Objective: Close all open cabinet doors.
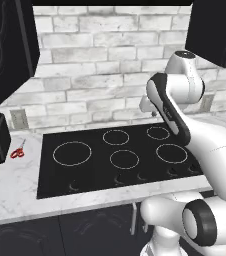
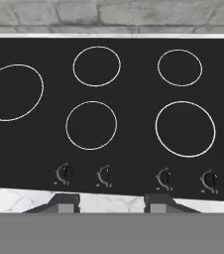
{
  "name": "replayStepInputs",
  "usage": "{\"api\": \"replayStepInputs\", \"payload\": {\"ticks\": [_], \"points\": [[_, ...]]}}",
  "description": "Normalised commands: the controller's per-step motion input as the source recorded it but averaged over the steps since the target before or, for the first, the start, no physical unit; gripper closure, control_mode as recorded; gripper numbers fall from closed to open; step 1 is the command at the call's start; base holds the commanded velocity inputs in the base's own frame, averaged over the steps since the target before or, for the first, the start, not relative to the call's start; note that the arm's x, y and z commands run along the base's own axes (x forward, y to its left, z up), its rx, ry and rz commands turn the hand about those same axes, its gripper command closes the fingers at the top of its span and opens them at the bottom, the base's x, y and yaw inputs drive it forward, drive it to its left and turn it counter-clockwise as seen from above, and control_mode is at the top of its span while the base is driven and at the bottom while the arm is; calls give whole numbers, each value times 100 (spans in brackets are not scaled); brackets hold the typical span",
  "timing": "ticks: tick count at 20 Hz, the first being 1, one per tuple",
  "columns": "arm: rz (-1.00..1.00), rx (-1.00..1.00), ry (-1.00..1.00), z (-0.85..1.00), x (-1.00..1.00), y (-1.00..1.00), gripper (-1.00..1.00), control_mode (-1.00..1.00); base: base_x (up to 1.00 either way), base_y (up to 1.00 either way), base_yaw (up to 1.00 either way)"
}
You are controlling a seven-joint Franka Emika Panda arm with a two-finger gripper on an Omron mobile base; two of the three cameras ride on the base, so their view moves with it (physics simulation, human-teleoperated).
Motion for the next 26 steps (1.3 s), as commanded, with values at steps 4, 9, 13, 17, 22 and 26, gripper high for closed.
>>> {"api": "replayStepInputs", "payload": {"ticks": [4, 9, 13, 17, 22, 26], "points": [[0, 0, 0, 0, 0, 0, -100, 100, -11, 11, 0], [0, 0, 0, 0, 0, 0, -100, 100, -67, 58, 0], [0, 0, 0, 0, 0, 0, -100, 100, -66, 77, 0], [0, 0, 0, 0, 0, 0, -100, 100, -9, 67, 0], [0, 0, 0, 0, 0, 0, -100, 100, 34, 38, 4], [0, 0, 0, 0, 0, 0, -100, 100, 32, 8, 13]]}}
